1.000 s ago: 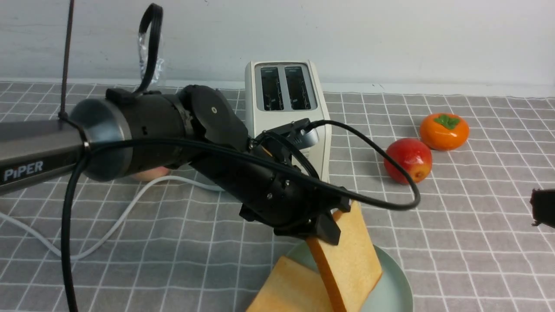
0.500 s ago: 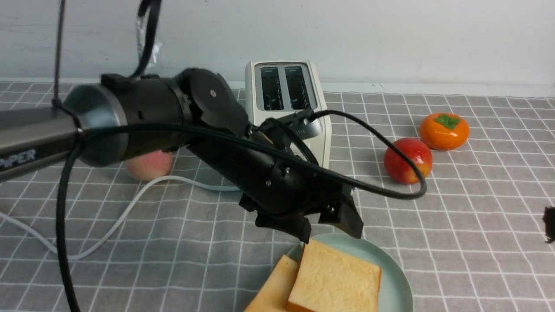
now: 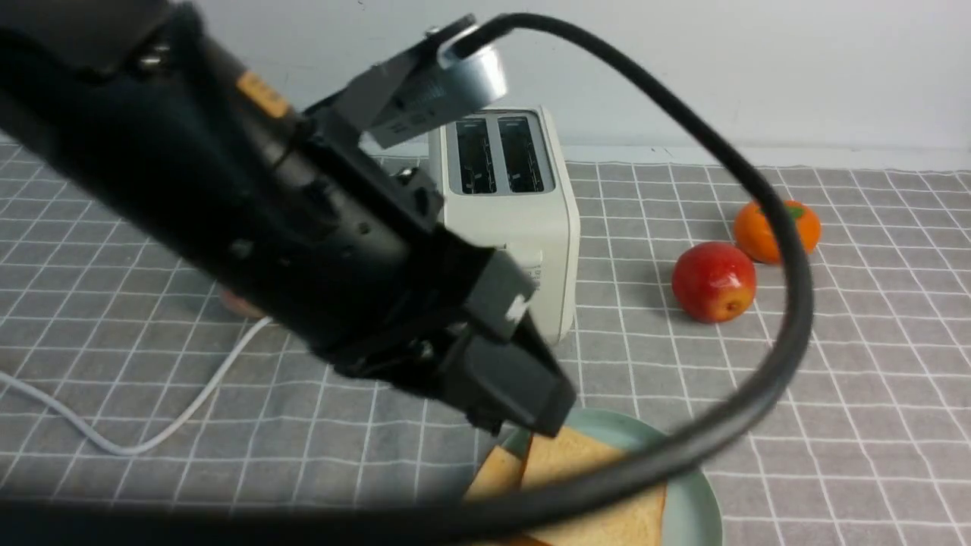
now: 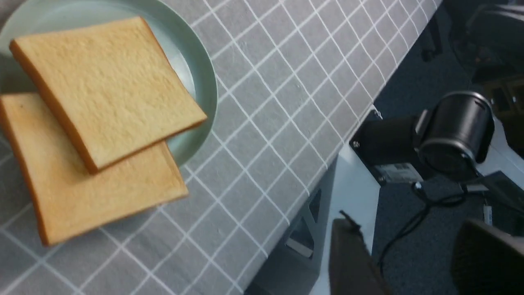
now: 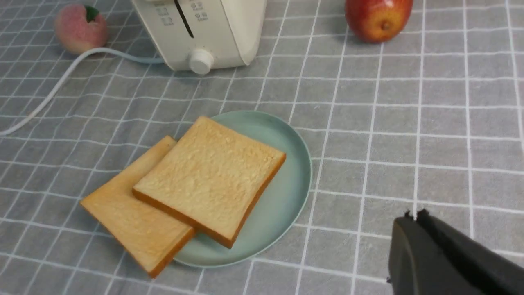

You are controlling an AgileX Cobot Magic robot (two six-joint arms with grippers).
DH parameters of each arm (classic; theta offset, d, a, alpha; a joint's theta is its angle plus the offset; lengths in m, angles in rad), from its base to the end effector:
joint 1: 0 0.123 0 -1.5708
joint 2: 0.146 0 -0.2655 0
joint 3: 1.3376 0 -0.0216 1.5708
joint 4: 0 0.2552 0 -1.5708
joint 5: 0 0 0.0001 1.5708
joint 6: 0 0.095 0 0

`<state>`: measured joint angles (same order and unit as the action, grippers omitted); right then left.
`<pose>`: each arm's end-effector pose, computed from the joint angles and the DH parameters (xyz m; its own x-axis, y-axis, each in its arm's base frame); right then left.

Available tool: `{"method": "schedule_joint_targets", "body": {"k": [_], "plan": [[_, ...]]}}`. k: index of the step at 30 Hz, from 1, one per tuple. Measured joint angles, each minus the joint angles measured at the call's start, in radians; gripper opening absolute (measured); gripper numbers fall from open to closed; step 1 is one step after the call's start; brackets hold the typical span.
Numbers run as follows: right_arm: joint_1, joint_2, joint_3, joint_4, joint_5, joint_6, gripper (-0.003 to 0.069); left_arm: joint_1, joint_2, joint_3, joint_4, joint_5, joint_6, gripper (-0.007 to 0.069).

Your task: Take toasted bread from bread machine on grey coffee table place on plate.

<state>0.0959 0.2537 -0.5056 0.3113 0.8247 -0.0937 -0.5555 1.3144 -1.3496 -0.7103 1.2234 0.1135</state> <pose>0.0694 0.0282 0.2903 -0.4751 0.0728 -0.8769 -0.2381 0.9488 0.2077 0.1916 -0.1875 0.3762 -0.8246 0.3533 -0.4419 0.5645 0.5658 -0.6010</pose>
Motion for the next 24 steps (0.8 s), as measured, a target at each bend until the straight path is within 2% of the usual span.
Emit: {"method": "schedule_joint_targets", "body": {"k": [4,10,15,18,21,24], "plan": [[0.0,-0.154,0.217,-0.074,-0.214,-0.015,-0.0017,0.0,-0.191,0.188,0.021,0.006,-0.103,0.0138],[0.0,-0.22,0.307,-0.171,-0.418,-0.017,-0.0016,0.0,-0.461,0.434,0.029,-0.063,-0.226,-0.0008],[0.0,-0.222,0.308,-0.192,-0.497,-0.017,-0.0011,0.0,-0.668,0.54,0.036,-0.128,-0.281,-0.0014],[0.0,-0.222,0.308,-0.193,-0.5,-0.017,-0.0008,0.0,-0.75,0.579,0.099,-0.176,-0.285,-0.0014],[0.0,-0.222,0.309,-0.193,-0.501,-0.017,-0.0005,0.0,-0.805,0.61,0.25,-0.255,-0.284,-0.0014],[0.0,-0.222,0.309,-0.193,-0.501,-0.017,-0.0001,0.0,-0.815,0.616,0.348,-0.278,-0.284,-0.0014]]}}
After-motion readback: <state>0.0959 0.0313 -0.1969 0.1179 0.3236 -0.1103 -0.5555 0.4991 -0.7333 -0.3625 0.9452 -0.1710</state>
